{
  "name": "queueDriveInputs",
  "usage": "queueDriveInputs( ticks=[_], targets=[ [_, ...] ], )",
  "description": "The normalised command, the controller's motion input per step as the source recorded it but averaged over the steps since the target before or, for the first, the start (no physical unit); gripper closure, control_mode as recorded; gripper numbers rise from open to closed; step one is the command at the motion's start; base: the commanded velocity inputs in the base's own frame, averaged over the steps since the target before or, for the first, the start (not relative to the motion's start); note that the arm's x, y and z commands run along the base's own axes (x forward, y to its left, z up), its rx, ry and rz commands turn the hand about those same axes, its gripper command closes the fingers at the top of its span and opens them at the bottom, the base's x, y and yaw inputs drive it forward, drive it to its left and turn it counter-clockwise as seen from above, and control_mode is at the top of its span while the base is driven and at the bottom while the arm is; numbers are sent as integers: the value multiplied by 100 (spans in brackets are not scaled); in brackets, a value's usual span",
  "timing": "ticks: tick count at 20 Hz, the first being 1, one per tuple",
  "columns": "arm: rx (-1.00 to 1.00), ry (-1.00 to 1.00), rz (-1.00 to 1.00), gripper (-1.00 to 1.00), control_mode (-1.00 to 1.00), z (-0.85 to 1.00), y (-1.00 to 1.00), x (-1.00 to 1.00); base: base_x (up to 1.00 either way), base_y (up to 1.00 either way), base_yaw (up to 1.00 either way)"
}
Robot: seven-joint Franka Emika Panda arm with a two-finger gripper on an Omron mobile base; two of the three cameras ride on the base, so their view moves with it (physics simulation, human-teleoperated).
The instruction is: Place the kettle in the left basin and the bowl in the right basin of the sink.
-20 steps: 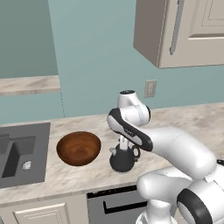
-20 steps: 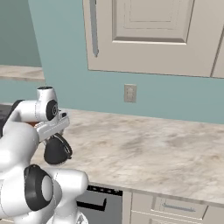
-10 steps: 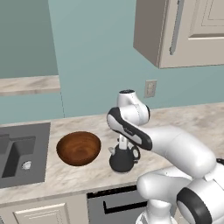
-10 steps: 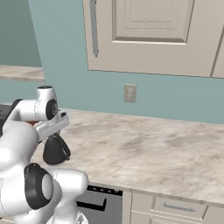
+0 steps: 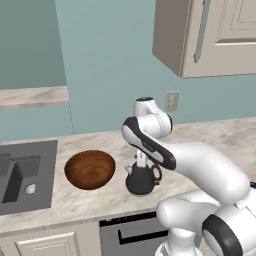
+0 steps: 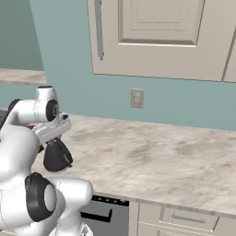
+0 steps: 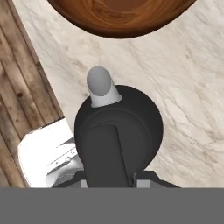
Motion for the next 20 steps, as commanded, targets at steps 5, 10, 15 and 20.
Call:
queueDriveInputs(
  ticks=[5,10,15,20],
  targets=[
    [-3,0,1,100,-100,41,0,-24,0,0,0],
    [-1,0,2,100,100,27,0,-22,-6,0,0],
    [0,0,0,100,100,0,0,0,-25,0,0],
    [0,0,0,100,100,0,0,0,0,0,0]
  ],
)
